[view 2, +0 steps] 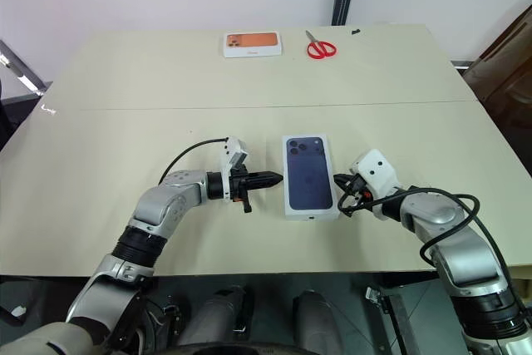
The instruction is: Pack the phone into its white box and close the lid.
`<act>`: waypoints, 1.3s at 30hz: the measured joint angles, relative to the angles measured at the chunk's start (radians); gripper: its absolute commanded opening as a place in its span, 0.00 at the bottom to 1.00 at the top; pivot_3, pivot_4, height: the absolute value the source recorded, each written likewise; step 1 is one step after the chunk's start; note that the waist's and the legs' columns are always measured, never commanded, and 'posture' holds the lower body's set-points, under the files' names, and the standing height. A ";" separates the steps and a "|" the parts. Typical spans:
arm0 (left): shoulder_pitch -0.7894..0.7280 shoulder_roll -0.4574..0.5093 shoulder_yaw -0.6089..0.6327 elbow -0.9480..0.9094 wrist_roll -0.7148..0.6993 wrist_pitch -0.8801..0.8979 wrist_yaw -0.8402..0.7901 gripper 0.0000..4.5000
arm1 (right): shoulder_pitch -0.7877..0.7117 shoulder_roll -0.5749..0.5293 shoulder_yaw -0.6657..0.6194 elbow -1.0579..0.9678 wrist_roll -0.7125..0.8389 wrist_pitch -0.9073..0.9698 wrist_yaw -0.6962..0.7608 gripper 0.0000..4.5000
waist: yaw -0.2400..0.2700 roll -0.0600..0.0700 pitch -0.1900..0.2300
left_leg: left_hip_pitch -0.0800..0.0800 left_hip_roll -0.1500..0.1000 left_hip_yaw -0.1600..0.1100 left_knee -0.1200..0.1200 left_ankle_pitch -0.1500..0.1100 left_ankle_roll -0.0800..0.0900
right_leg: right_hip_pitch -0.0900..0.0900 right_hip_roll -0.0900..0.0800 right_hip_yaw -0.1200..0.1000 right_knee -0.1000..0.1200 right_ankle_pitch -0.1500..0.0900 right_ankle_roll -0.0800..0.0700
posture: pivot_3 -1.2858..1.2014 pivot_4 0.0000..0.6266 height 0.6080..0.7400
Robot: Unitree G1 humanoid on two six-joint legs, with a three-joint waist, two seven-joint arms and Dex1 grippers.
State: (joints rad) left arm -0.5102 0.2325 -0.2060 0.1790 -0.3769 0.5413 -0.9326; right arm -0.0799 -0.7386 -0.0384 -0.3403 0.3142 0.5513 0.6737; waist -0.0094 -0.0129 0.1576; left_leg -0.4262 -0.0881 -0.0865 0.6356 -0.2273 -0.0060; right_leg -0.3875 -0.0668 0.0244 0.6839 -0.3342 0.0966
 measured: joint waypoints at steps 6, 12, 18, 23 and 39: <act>-0.004 -0.007 -0.008 0.017 0.016 -0.010 -0.005 0.00 | 0.006 0.002 0.006 0.000 -0.034 -0.009 -0.001 0.01 | 0.002 0.000 0.000 | 0.000 0.000 0.000 0.000 0.000 0.000 | 0.000 0.000 0.000 0.000 0.000 0.000 | 0.52 0.24 0.95; -0.018 -0.010 -0.006 0.050 0.021 -0.023 -0.005 0.00 | 0.034 -0.012 0.033 0.002 -0.099 -0.057 0.003 0.01 | 0.000 0.000 0.000 | 0.000 0.000 0.000 0.000 0.000 -0.001 | 0.000 0.000 0.000 0.000 0.000 0.000 | 0.52 0.24 0.95; -0.048 0.003 0.004 0.065 0.024 -0.033 -0.011 0.00 | 0.027 -0.020 0.017 0.007 -0.097 -0.065 0.029 0.01 | 0.000 0.000 0.000 | 0.000 0.000 0.000 0.001 0.001 -0.001 | 0.000 0.000 0.000 0.000 0.000 0.000 | 0.52 0.24 0.95; -0.138 -0.047 0.121 0.130 -0.033 -0.015 0.038 0.00 | -0.067 -0.011 -0.078 0.068 -0.055 -0.066 0.031 0.01 | 0.002 -0.001 0.000 | 0.000 0.000 0.000 0.002 0.000 -0.001 | 0.000 0.000 -0.001 0.001 0.000 0.000 | 0.52 0.24 0.95; -0.171 -0.080 -0.083 0.214 0.150 -0.110 0.041 0.00 | -0.041 0.005 0.122 -0.007 -0.122 -0.058 0.073 0.01 | 0.002 -0.002 -0.003 | 0.015 0.000 -0.002 0.007 -0.005 0.006 | 0.021 0.000 -0.002 -0.005 -0.001 0.002 | 0.52 0.24 0.95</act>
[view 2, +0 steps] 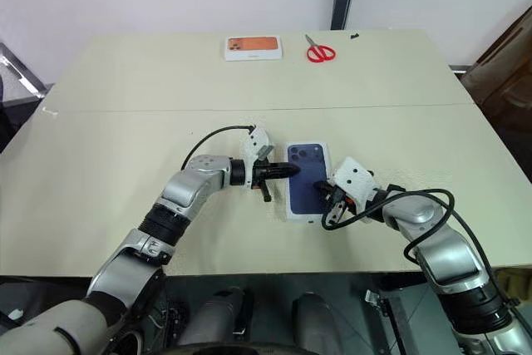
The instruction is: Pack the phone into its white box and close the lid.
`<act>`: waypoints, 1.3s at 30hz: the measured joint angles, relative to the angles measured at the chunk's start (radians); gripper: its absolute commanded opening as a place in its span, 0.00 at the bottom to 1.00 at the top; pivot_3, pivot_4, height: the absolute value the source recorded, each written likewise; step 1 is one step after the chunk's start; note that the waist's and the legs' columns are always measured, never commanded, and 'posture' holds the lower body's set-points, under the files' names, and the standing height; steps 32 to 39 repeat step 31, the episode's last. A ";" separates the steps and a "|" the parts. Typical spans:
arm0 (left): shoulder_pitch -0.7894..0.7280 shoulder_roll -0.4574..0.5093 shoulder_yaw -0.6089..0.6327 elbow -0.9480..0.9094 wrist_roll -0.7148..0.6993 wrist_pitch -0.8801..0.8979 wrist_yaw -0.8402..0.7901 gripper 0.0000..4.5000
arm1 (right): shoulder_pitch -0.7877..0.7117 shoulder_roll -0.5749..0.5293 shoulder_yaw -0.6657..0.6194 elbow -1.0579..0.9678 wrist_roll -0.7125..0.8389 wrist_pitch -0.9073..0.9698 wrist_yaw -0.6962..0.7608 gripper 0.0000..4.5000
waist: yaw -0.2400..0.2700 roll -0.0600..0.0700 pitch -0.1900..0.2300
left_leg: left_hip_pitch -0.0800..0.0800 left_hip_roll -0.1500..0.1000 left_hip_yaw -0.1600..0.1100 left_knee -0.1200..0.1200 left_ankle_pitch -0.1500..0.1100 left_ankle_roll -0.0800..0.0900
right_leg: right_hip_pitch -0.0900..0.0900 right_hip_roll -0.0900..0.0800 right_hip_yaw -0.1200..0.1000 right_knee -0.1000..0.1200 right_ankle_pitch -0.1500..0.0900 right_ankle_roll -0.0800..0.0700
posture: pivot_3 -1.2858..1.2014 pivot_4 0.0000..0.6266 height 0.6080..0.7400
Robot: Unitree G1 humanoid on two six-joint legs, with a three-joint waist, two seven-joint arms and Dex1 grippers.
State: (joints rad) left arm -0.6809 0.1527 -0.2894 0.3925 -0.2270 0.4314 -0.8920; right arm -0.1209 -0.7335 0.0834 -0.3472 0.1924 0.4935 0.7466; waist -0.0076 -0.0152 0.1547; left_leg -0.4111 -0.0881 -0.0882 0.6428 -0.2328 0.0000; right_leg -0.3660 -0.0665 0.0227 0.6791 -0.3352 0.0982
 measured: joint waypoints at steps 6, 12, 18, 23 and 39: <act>0.001 0.007 0.083 0.011 -0.047 0.018 -0.001 0.49 | -0.069 0.079 -0.091 0.039 0.155 0.157 0.005 0.40 | -0.005 0.000 0.001 | -0.001 0.000 0.000 -0.002 0.000 0.000 | -0.004 0.000 0.001 0.001 0.000 0.000 | 0.52 0.24 0.95; 0.042 0.151 0.164 -0.085 -0.074 0.007 -0.063 1.00 | -0.135 0.079 -0.186 0.039 0.226 0.153 0.020 1.00 | -0.004 0.000 0.001 | -0.006 0.000 0.001 -0.003 0.001 -0.001 | -0.009 0.000 0.001 0.002 0.000 0.000 | 0.52 0.24 0.95; 0.223 0.312 0.250 -0.198 -0.107 -0.013 -0.114 1.00 | -0.053 0.015 -0.213 0.059 0.229 0.097 0.096 1.00 | -0.001 0.001 0.002 | -0.006 0.000 0.001 -0.003 0.000 -0.001 | -0.009 -0.001 0.001 0.001 0.000 0.000 | 0.52 0.24 0.95; 0.334 0.418 0.353 -0.353 -0.184 0.045 -0.127 1.00 | 0.067 -0.033 -0.281 0.060 0.252 0.018 0.182 1.00 | 0.001 0.001 0.002 | -0.006 0.000 0.001 -0.003 0.000 0.000 | -0.009 -0.002 0.001 0.001 0.000 0.000 | 0.52 0.24 0.95; 0.563 0.503 0.459 -0.479 -0.258 0.085 -0.131 1.00 | 0.113 -0.076 -0.341 0.077 0.260 -0.035 0.228 1.00 | -0.002 0.004 0.004 | -0.003 0.000 0.002 -0.010 0.000 0.000 | -0.008 -0.003 0.002 -0.001 0.000 -0.001 | 0.52 0.24 0.95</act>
